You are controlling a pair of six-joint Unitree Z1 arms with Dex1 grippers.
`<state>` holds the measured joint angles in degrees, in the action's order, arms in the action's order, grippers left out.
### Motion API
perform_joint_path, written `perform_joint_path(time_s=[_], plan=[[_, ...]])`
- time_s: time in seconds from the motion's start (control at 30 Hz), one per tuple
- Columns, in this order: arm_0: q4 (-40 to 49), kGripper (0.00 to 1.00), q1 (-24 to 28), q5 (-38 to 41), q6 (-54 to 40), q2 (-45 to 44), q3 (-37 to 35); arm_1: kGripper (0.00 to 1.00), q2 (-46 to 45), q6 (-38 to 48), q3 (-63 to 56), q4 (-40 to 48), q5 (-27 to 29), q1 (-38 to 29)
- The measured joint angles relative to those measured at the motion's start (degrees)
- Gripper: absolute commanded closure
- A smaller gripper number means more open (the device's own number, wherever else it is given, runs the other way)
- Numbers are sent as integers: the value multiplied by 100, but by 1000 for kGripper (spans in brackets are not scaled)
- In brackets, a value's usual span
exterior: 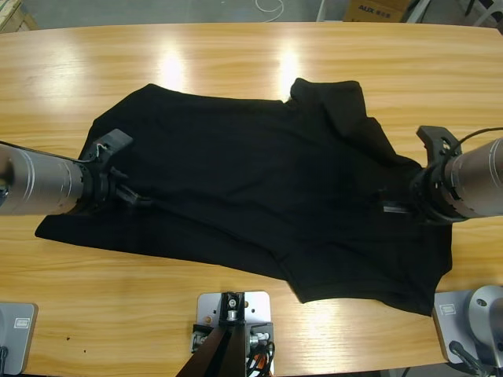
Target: Fold clothes
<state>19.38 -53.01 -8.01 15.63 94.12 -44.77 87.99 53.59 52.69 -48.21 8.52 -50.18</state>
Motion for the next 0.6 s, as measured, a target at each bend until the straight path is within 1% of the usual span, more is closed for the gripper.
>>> perform_joint_path(time_s=[0.1, 0.13, 0.17, 0.23, 0.27, 0.33, 0.4, 0.5, 0.53, 0.6], plan=[[45, 73, -47, -2, 31, -351, -11, 18, -176, -632, 162, 41, -46, 81], [50, 73, 42, -28, 35, -482, -39, 18, -225, -872, 292, 46, -46, 160], [50, 73, 243, -40, 36, -564, -81, 18, -278, -1126, 417, 54, -53, 319], [50, 75, 991, 198, -7, -643, -251, 18, -312, -1901, 709, 71, -261, 818], [50, 89, 1500, 624, -243, -646, -393, 22, -311, -2372, 890, 73, -436, 1154], [181, 119, 2447, 1405, -967, -562, -816, 22, -296, -3070, 1223, 64, -827, 1813], [444, 109, 3196, 1932, -1695, -236, -1388, 23, -235, -3584, 1545, 14, -1170, 2349], [1037, 109, 4070, 2555, -2122, 498, -2399, 23, 5, -3958, 1899, -151, -1391, 2603], [1255, 110, 4287, 2614, -2110, 751, -2655, 23, 83, -3994, 1949, -181, -1422, 2620], [1512, 116, 4750, 2671, -1647, 1144, -2829, 23, 197, -4017, 1989, -199, -1470, 2644]])
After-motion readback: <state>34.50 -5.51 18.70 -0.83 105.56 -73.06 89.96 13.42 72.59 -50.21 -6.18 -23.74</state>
